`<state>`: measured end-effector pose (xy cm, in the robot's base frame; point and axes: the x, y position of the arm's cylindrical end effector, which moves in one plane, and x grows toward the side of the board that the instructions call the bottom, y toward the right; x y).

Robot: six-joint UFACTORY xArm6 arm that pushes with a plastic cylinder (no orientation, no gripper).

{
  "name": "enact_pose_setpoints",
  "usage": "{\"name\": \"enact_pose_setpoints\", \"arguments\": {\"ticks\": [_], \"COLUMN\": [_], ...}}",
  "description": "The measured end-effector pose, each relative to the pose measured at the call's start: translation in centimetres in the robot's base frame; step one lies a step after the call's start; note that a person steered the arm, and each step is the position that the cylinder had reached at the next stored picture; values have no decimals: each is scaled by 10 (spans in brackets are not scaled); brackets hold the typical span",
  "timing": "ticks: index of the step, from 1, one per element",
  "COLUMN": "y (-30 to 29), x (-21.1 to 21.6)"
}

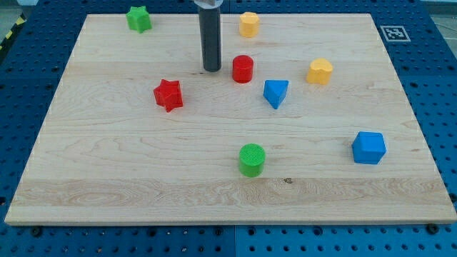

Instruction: Move the red star parallel left to the red circle

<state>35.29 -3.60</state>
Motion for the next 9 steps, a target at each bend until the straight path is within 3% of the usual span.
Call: {"name": "enact_pose_setpoints", "arguments": {"ticks": [3,4,6,9], "y": [-9,-54,-74,-95], "x": [144,140,88,92]}}
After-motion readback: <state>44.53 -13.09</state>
